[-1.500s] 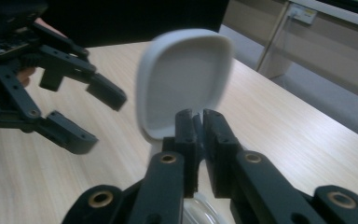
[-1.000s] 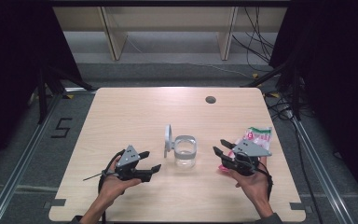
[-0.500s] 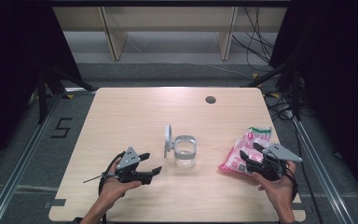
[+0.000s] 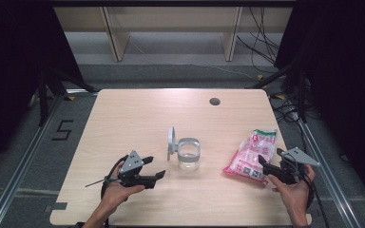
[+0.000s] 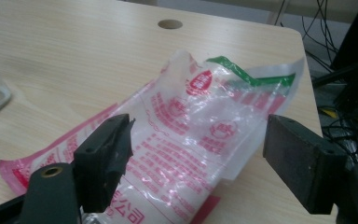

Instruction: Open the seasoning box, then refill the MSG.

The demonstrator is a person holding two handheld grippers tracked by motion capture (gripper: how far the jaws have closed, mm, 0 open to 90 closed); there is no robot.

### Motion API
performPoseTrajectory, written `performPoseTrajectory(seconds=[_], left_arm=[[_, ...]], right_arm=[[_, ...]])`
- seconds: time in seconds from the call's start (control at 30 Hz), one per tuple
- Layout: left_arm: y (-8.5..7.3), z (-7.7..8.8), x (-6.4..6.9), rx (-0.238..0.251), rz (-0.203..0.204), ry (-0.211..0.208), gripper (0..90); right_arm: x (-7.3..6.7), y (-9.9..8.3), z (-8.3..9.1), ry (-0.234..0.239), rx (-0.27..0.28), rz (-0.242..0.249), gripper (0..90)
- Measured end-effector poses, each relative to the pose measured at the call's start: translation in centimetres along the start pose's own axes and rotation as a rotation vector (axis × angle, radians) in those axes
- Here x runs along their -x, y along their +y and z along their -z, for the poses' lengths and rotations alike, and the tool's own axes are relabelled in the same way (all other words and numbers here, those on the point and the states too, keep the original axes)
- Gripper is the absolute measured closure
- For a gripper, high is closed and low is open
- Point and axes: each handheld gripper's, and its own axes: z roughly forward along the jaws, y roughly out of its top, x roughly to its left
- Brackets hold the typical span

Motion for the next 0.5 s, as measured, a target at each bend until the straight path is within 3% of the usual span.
performPoseTrajectory(seconds=[0.03, 0.07, 0.1, 0.13, 0.2, 0.27, 0.33, 0.37, 0.4, 0.47, 0.5], left_arm=[[0.0, 0.1, -0.1, -0.005, -0.023, 0.002, 28.2], [0.1, 0.1, -0.1, -0.008, -0.027, 0.006, 28.2], [0.0, 0.0, -0.1, -0.001, -0.022, 0.000, 28.1], [-0.1, 0.0, 0.0, -0.004, 0.002, 0.003, 28.1], [0.0, 0.0, 0.0, -0.011, -0.025, 0.006, 27.6], [0.0, 0.0, 0.0, -0.015, -0.025, 0.005, 27.0], [0.0, 0.0, 0.0, -0.015, -0.023, 0.005, 26.8], [-0.1, 0.0, 0.1, -0.015, 0.003, 0.007, 26.7], [-0.1, -0.1, 0.1, -0.015, 0.006, 0.008, 26.7], [-0.1, -0.1, 0.1, -0.016, 0.006, 0.008, 26.5], [-0.1, 0.0, 0.2, -0.016, 0.007, 0.006, 26.4]], right_arm=[[-0.1, -0.1, 0.1, -0.005, -0.011, -0.022, 24.7], [0.2, -0.1, -0.1, -0.002, -0.001, -0.008, 24.8], [0.4, -0.1, -0.1, -0.023, -0.001, 0.016, 24.8], [0.3, -0.2, -0.1, -0.021, -0.012, -0.011, 25.1], [0.5, -0.3, -0.3, -0.008, -0.024, -0.012, 26.1], [0.7, -0.3, -0.3, -0.013, -0.022, -0.011, 26.1], [0.6, -0.3, -0.3, -0.032, -0.029, -0.028, 26.1], [1.0, -0.3, -0.5, -0.034, -0.018, 0.010, 26.1], [1.0, -0.3, -0.5, -0.030, -0.019, 0.005, 26.1], [0.9, -0.4, -0.6, -0.025, -0.035, -0.047, 26.1], [1.2, -0.4, -0.7, -0.025, -0.031, -0.021, 26.1]])
